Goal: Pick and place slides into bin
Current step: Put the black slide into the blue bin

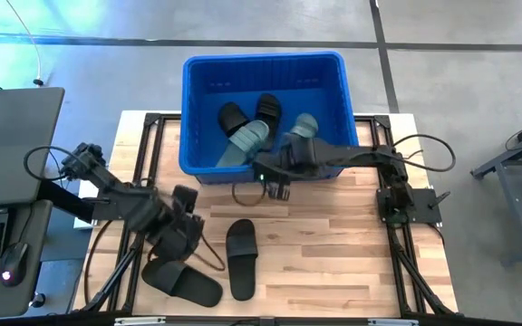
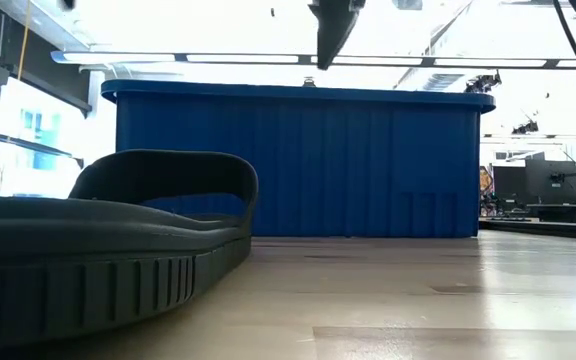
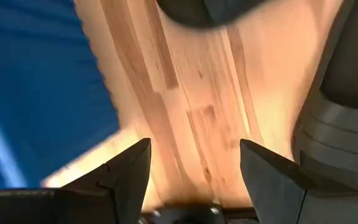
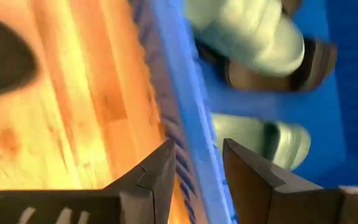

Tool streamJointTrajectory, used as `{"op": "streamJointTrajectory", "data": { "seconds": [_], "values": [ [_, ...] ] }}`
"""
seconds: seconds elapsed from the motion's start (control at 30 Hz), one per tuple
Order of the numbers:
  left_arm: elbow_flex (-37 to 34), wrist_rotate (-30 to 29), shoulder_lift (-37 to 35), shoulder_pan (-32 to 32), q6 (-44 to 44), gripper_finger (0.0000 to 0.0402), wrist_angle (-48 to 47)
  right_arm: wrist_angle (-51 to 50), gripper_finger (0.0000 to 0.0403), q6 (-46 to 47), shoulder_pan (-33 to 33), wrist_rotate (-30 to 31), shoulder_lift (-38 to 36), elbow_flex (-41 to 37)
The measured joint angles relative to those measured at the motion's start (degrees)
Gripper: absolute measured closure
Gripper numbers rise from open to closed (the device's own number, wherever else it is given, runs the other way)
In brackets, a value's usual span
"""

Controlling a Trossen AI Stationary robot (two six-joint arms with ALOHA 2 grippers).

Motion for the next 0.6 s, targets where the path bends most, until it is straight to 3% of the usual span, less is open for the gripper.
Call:
{"op": "streamJointTrajectory", "data": {
  "seconds": [0.13,0.27,0.5,0.6],
  "values": [
    [-6.12,-2.32,0.31,-3.91,-6.44,0.0172,5.11,3.28,0.0279,-1.40,3.39,4.79,0.00,0.00],
    [-10.77,-6.32,0.28,-6.03,-10.69,0.0172,17.64,5.79,0.0279,-5.18,5.42,9.72,0.00,0.00],
    [-20.03,-8.53,2.71,-6.40,-5.51,0.0172,47.76,7.78,0.0279,-0.98,6.41,11.48,0.00,0.00],
    [-22.40,-10.72,5.66,-6.39,-0.99,0.0172,56.20,7.61,0.0279,0.45,6.72,11.28,0.00,0.00]
  ]
}}
